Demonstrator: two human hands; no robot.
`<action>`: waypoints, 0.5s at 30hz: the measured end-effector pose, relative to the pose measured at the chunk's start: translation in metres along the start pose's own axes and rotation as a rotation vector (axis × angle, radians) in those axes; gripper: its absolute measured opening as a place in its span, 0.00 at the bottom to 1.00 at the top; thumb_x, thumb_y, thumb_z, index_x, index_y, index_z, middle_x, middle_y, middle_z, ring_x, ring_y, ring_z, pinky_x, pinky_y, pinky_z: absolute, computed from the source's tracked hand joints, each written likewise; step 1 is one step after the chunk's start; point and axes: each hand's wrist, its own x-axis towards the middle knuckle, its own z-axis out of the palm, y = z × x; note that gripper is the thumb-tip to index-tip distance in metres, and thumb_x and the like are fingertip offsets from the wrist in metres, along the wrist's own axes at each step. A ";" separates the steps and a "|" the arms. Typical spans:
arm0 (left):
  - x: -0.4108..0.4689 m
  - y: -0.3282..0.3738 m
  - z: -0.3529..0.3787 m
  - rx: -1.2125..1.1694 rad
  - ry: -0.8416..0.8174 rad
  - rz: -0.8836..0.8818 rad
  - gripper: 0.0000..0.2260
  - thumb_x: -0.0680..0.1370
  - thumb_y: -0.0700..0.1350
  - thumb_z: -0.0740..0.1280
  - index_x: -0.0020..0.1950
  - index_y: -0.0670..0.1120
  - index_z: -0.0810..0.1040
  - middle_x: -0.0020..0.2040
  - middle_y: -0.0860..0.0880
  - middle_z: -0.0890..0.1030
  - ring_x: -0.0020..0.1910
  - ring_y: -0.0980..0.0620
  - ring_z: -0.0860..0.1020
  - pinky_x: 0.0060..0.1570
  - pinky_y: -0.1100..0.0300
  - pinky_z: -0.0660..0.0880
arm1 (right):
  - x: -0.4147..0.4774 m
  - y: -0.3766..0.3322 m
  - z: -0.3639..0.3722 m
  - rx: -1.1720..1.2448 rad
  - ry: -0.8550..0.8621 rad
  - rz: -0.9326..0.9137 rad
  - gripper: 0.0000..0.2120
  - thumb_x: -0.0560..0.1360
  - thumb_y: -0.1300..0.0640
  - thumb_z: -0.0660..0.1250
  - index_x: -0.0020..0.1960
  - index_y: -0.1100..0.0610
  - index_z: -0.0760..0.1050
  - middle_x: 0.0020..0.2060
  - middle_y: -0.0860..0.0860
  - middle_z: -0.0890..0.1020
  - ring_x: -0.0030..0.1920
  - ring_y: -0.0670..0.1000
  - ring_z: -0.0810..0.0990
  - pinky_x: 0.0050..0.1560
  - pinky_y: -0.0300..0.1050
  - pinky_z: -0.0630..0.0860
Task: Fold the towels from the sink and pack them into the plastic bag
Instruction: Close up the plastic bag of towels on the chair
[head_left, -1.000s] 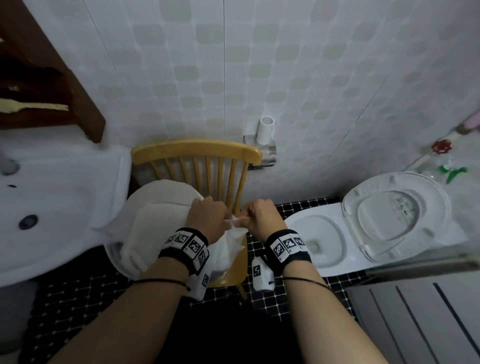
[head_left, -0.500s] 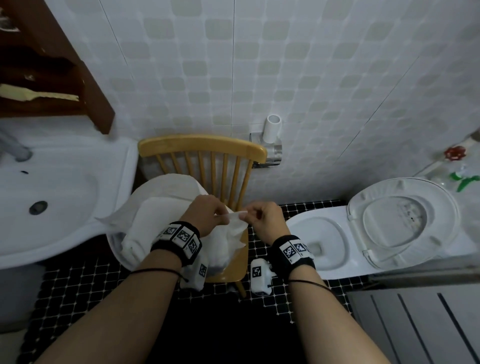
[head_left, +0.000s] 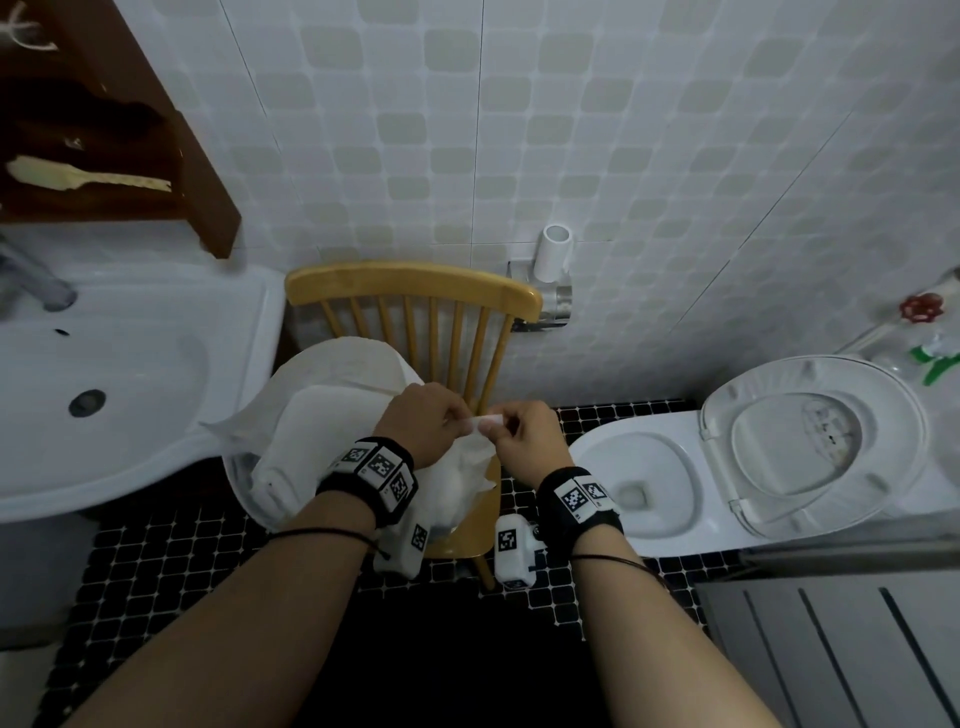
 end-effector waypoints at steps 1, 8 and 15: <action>0.000 0.003 0.000 0.023 0.019 -0.014 0.04 0.78 0.53 0.74 0.45 0.55 0.88 0.44 0.56 0.85 0.44 0.54 0.81 0.48 0.53 0.80 | 0.000 0.001 0.002 -0.002 -0.012 -0.011 0.02 0.81 0.56 0.71 0.50 0.52 0.81 0.36 0.48 0.79 0.36 0.43 0.79 0.37 0.34 0.72; -0.004 0.017 -0.004 0.245 0.047 -0.043 0.06 0.81 0.53 0.71 0.44 0.59 0.80 0.45 0.59 0.79 0.51 0.52 0.80 0.59 0.49 0.72 | -0.002 0.001 -0.003 0.031 -0.007 -0.038 0.06 0.76 0.48 0.78 0.46 0.48 0.83 0.38 0.47 0.83 0.34 0.42 0.78 0.36 0.35 0.76; -0.002 0.011 -0.011 0.005 -0.088 0.009 0.07 0.75 0.57 0.77 0.46 0.55 0.86 0.45 0.57 0.84 0.48 0.55 0.81 0.58 0.50 0.77 | 0.001 -0.003 -0.006 -0.019 0.014 0.014 0.06 0.77 0.54 0.77 0.44 0.49 0.82 0.34 0.47 0.81 0.28 0.40 0.79 0.29 0.31 0.72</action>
